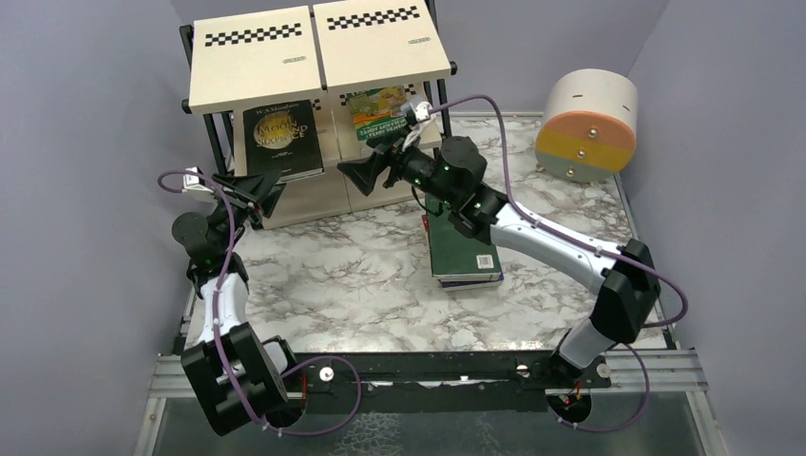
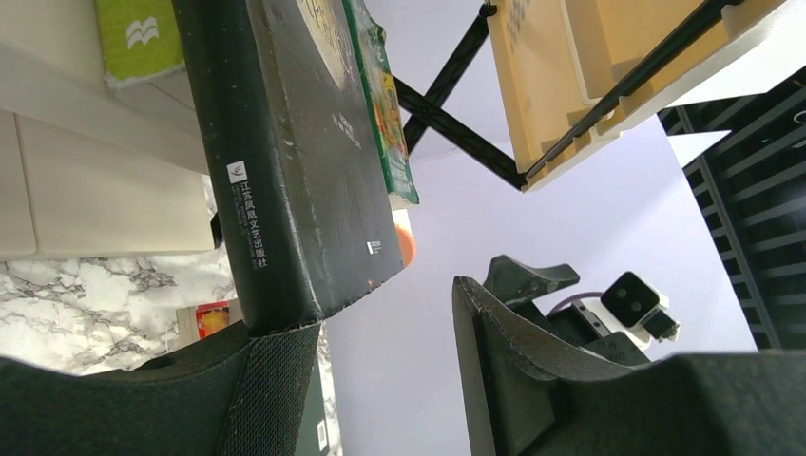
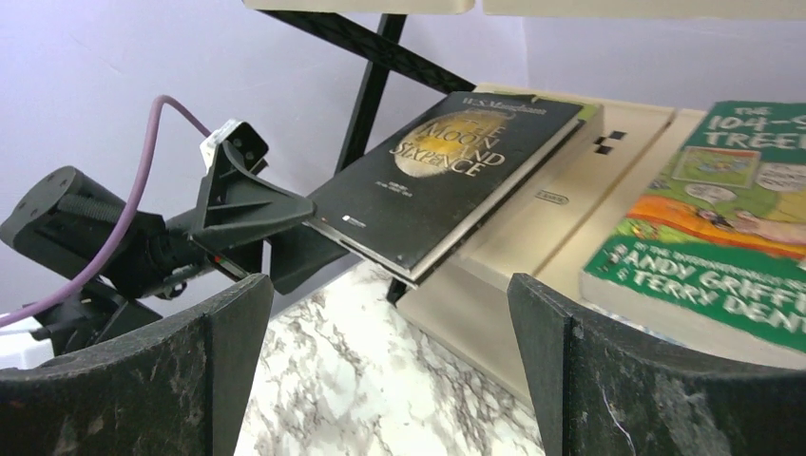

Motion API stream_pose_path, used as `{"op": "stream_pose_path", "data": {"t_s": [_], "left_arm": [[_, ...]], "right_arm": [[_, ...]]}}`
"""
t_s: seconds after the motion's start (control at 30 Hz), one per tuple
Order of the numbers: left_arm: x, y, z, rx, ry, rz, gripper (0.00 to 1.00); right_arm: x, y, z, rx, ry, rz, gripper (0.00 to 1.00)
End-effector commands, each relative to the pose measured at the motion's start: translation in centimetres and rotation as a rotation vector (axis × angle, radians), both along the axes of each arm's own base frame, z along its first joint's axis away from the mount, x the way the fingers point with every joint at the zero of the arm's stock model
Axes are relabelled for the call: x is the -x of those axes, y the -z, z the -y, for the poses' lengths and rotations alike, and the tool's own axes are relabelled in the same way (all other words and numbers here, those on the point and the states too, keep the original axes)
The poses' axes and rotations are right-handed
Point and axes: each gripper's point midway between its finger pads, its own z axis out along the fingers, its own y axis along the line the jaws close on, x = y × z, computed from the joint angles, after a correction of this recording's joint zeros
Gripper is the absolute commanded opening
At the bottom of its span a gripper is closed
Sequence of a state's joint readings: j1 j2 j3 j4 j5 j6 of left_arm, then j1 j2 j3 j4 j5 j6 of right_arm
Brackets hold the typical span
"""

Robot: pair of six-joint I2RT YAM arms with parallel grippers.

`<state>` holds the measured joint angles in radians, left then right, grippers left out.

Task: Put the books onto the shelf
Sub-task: Place the book on the shelf.

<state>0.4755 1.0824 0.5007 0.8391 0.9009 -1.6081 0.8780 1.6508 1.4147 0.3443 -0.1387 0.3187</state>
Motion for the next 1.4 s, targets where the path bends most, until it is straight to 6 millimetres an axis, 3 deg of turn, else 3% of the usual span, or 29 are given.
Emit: {"op": "stream_pose_path", "data": {"t_s": [0.0,0.13,0.33,0.67,1.37], "left_arm": [[0.3,0.1,0.5,-0.052,0.023,0.028,0.45],[0.1,0.7,0.5,-0.052,0.035,0.010,0.45],[0.3,2.1,0.8,-0.058,0.059,-0.030,0.45],[1.1,1.1,1.5,-0.074,0.075,-0.003,0.46],[1.5,-1.8,2.8,-0.103,0.126,0.063,0.45]], "right_arm": [[0.7,-0.8,3.1,-0.001,0.092,0.034,0.93],[1.3,-0.4,5.3,0.004,0.142,0.024,0.93],[1.4,1.1,6.8,0.033,0.193,0.000,0.93],[1.2,2.5,7.0,0.059,0.206,-0.018,0.93],[0.4,3.0,7.7,0.064,0.225,-0.031,0.93]]}}
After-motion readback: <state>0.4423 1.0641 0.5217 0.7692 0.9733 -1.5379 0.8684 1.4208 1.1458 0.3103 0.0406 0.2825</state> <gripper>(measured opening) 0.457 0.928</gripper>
